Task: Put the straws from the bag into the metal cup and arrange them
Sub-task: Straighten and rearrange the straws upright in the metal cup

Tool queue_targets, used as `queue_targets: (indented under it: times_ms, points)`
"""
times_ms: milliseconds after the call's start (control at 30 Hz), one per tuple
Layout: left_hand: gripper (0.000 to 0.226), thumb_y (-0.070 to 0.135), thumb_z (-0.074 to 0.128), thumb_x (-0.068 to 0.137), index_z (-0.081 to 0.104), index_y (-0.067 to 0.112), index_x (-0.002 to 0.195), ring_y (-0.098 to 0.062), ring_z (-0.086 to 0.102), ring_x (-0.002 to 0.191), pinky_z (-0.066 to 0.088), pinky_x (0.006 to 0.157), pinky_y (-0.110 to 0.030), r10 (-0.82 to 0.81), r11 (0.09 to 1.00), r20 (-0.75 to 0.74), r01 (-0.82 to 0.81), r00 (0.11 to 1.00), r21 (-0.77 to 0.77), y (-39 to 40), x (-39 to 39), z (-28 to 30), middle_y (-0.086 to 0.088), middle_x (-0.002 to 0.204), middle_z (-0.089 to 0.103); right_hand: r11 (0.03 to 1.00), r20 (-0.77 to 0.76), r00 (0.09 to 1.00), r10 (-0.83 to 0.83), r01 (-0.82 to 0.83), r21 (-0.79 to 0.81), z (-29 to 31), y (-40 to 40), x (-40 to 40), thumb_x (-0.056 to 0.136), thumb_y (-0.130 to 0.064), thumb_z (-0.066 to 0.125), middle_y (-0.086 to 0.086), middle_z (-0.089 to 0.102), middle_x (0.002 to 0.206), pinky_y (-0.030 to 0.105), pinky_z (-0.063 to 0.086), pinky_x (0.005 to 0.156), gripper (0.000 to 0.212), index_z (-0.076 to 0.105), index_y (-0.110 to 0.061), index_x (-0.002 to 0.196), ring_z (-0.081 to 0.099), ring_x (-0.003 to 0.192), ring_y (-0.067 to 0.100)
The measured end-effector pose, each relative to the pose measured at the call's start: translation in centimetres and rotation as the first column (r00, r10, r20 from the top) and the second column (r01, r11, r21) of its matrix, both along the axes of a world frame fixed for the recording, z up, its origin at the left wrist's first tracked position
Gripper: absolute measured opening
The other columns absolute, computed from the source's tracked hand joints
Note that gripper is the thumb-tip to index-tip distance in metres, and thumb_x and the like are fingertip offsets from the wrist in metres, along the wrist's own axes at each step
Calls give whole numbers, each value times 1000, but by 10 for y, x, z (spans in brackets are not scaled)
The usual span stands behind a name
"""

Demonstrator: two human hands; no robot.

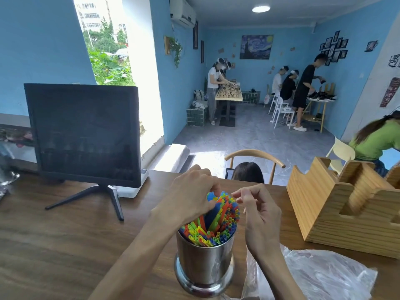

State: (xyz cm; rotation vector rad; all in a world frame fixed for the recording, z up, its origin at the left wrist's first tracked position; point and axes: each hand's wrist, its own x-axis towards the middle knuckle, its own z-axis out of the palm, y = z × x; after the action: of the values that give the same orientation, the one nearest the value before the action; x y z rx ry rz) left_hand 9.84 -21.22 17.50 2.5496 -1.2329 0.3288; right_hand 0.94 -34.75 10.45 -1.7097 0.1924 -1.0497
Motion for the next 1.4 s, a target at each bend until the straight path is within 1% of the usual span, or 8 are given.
queue_targets:
  times_ms: [200,333,567,667,833,1033,1167,1400]
  points:
    - [8,35,70,87,66,34,93,-2,40,96,33,78,-20,3,1000,-32,-2,999,20,0,-1,2,19,92,49,1000,-15,1000,16,-15,9,1,0,-1,95,-36,52,-4,66,74,14,44,61,32,63,-13,75,63,71,9]
    - [11,30,69,83,60,36,87,-3,41,94,35,76,-22,19,1000,-44,-18,999,16,3,-2,6,18,90,52,1000,-35,999,23,-23,16,1,-2,-2,103,-17,57,-5,66,74,10,42,59,28,63,-9,77,61,69,4]
    - [12,24,66,82,63,33,89,-6,48,86,30,63,-17,54,998,-52,-55,997,-28,7,-3,9,17,83,54,999,-27,999,41,-40,29,5,2,-3,94,-30,52,-8,67,75,10,42,61,29,64,-10,76,63,72,5]
    - [13,22,65,81,64,32,90,-10,58,88,39,68,-21,60,995,-53,-64,997,-73,7,-5,7,15,84,60,999,-28,998,48,-47,27,4,2,-3,94,-31,52,-8,67,75,11,43,61,30,64,-10,77,63,73,6]
    - [16,20,65,83,67,31,94,-6,60,89,49,76,-24,47,992,-67,-54,997,-110,9,-5,7,16,84,62,998,-46,997,62,-61,34,4,3,-3,93,-38,53,-8,68,76,12,45,61,32,64,-12,77,63,72,4]
    - [15,18,70,75,69,32,80,-4,64,79,55,70,-26,-25,949,-162,-28,987,-315,17,-4,17,14,77,67,996,-62,995,73,-70,49,5,1,-3,97,-29,55,-7,68,76,14,45,64,29,64,-11,76,62,73,6]
    - [15,15,76,78,73,30,76,-1,67,72,51,65,-12,-59,913,-236,-43,970,-405,25,-7,29,15,73,70,992,-80,992,101,-95,80,5,1,-3,102,-12,57,-9,69,74,13,46,65,27,64,-7,77,62,72,2]
    - [16,8,75,80,77,25,81,2,69,75,55,70,-12,-125,891,-198,22,972,-453,31,-10,35,16,75,73,989,-50,990,128,-124,83,6,6,-2,93,-40,56,-4,67,75,17,49,62,35,64,-10,79,63,73,6]
